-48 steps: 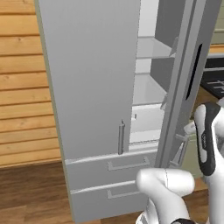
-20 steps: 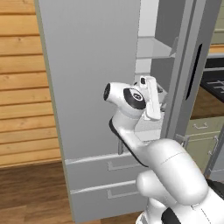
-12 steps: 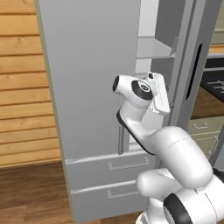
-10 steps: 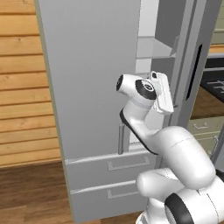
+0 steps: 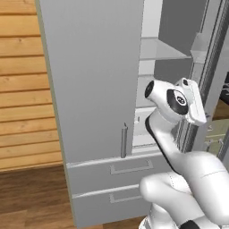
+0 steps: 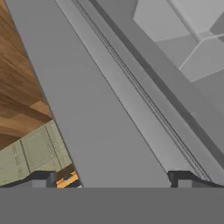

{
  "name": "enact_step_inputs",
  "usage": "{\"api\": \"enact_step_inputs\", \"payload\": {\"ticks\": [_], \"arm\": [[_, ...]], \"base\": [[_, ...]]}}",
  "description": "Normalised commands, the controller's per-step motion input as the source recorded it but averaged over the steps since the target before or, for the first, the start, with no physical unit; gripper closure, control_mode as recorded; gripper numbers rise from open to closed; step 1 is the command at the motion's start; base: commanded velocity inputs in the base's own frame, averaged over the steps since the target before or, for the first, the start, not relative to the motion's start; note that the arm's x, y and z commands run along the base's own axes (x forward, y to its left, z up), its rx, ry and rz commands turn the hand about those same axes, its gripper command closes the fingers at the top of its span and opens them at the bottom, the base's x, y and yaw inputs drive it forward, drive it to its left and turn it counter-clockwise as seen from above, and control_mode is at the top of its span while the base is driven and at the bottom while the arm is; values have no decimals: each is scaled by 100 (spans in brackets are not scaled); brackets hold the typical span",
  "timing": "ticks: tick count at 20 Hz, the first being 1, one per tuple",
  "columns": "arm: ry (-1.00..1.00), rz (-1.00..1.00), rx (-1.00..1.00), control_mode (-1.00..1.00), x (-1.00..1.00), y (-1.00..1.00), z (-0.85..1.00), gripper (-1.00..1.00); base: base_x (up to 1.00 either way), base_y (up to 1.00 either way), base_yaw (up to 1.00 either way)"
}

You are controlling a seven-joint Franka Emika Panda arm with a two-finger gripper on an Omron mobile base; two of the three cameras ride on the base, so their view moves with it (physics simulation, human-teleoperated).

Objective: Take the strawberry from the fridge and place it on top of the pancake, located on the dining counter.

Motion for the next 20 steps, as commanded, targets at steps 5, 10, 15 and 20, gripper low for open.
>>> {"api": "enact_step_inputs", "payload": {"ticks": [5, 10, 15, 20], "arm": [[-3, 2, 13, -100, -64, -87, 0, -100], [-2, -2, 14, -100, -26, -71, 0, -100], [-1, -2, 13, -100, -11, -36, 0, -100], [-28, 0, 5, -100, -40, 71, 26, -100]], "base": [[0, 0, 0], [0, 0, 0], [0, 0, 0], [0, 0, 0]]}}
